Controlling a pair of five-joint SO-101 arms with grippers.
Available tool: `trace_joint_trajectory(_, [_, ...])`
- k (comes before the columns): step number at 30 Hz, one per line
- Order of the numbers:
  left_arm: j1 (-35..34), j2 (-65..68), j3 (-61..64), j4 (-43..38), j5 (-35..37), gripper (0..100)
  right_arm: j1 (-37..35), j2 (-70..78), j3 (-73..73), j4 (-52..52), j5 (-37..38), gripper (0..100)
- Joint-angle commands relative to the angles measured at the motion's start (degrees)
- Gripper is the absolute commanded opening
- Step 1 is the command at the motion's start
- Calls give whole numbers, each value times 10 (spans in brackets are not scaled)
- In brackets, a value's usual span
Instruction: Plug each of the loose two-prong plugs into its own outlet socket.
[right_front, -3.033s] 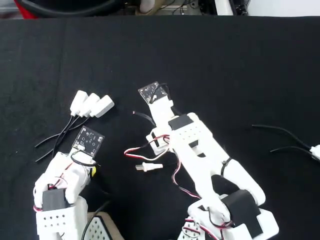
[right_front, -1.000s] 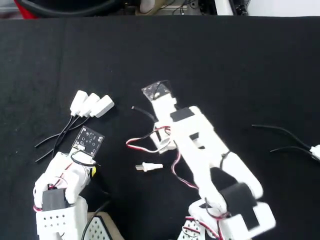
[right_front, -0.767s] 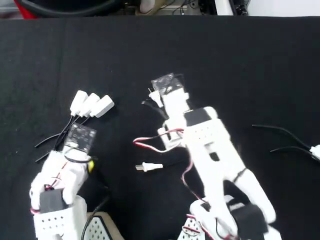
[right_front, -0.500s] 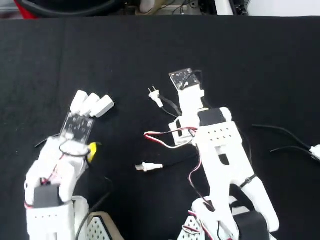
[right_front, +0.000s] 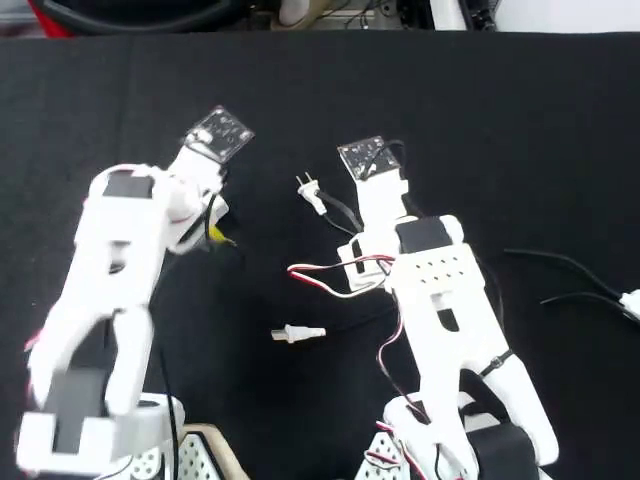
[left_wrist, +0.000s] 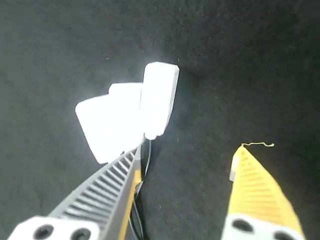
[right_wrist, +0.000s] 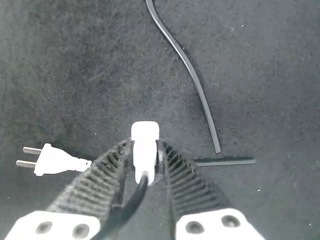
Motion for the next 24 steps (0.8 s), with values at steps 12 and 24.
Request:
trace_joint_trajectory(12, [20, 220, -127, -150, -18, 284, 5, -15, -7, -16, 3, 11])
trace_joint_trajectory(24, [16, 274, -158, -138, -8, 281, 5, -15, 7, -35, 3, 11])
